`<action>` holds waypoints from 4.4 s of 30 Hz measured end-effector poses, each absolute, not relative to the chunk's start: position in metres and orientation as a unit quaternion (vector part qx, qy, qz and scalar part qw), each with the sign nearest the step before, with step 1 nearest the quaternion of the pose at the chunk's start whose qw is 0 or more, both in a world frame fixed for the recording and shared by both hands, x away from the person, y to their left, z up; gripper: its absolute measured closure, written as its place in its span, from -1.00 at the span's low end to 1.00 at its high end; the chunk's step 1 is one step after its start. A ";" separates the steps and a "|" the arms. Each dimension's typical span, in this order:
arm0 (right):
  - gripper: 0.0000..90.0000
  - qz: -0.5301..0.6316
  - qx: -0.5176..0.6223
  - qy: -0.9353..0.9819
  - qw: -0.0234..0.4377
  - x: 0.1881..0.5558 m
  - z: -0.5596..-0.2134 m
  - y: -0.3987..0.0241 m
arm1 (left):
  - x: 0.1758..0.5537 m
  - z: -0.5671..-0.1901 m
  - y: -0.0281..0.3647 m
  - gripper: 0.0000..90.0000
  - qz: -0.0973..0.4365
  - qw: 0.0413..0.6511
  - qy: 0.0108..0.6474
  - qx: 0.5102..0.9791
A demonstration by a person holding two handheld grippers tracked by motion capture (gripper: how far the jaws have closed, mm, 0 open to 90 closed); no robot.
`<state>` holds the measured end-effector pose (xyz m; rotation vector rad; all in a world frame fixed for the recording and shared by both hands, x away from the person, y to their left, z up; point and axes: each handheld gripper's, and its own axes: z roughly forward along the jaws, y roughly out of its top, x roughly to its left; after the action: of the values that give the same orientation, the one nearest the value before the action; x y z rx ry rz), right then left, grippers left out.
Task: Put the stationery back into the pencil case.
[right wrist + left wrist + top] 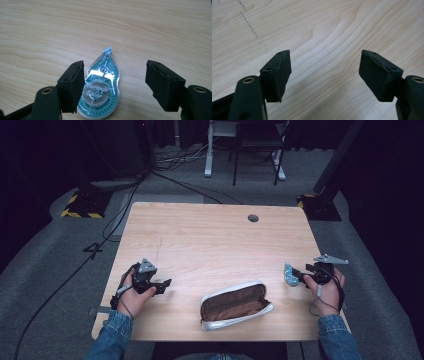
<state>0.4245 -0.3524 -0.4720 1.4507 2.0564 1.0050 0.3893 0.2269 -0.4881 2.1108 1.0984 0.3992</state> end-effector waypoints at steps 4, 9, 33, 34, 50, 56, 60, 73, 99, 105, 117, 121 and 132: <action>-0.27 0.355 0.521 0.748 0.206 0.429 -0.474 -0.346 | 0.392 -0.495 0.229 -0.44 0.155 0.342 0.424 0.824; -0.25 0.346 0.523 0.753 0.201 0.433 -0.474 -0.341 | 0.392 -0.500 0.228 -0.46 0.156 0.330 0.426 0.828; -0.34 0.281 0.557 0.764 0.164 0.454 -0.474 -0.326 | 0.395 -0.504 0.228 -0.63 0.162 0.338 0.423 0.825; -0.34 0.277 0.558 0.765 0.164 0.455 -0.475 -0.325 | 0.395 -0.504 0.228 -0.63 0.162 0.338 0.423 0.825; -0.19 0.213 0.565 0.782 0.154 0.465 -0.477 -0.313 | 0.395 -0.504 0.228 -0.63 0.162 0.338 0.424 0.825; 0.08 0.193 0.573 0.784 0.141 0.468 -0.473 -0.309 | 0.395 -0.504 0.228 -0.63 0.162 0.338 0.424 0.825; 0.11 0.175 0.579 0.786 0.128 0.472 -0.470 -0.307 | 0.395 -0.504 0.228 -0.63 0.163 0.337 0.423 0.825; 0.12 0.175 0.580 0.785 0.127 0.472 -0.470 -0.306 | 0.395 -0.504 0.228 -0.63 0.162 0.337 0.423 0.825; 0.12 0.216 0.581 0.776 0.119 0.460 -0.457 -0.320 | 0.395 -0.504 0.228 -0.63 0.162 0.338 0.424 0.824; 0.12 0.248 0.565 0.777 0.124 0.451 -0.440 -0.319 | 0.395 -0.504 0.228 -0.63 0.162 0.338 0.424 0.824; 0.12 0.308 0.539 0.773 0.136 0.422 -0.413 -0.314 | 0.395 -0.504 0.228 -0.63 0.162 0.337 0.423 0.825; 0.12 0.321 0.526 0.775 0.140 0.413 -0.406 -0.312 | 0.395 -0.504 0.228 -0.63 0.162 0.337 0.423 0.825; 0.12 0.337 0.502 0.784 0.144 0.394 -0.390 -0.304 | 0.395 -0.504 0.228 -0.63 0.162 0.337 0.423 0.825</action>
<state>0.3944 -0.3039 -0.3901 1.4460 2.2598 0.9718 0.3953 0.2282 -0.5042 2.1503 1.1030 0.4232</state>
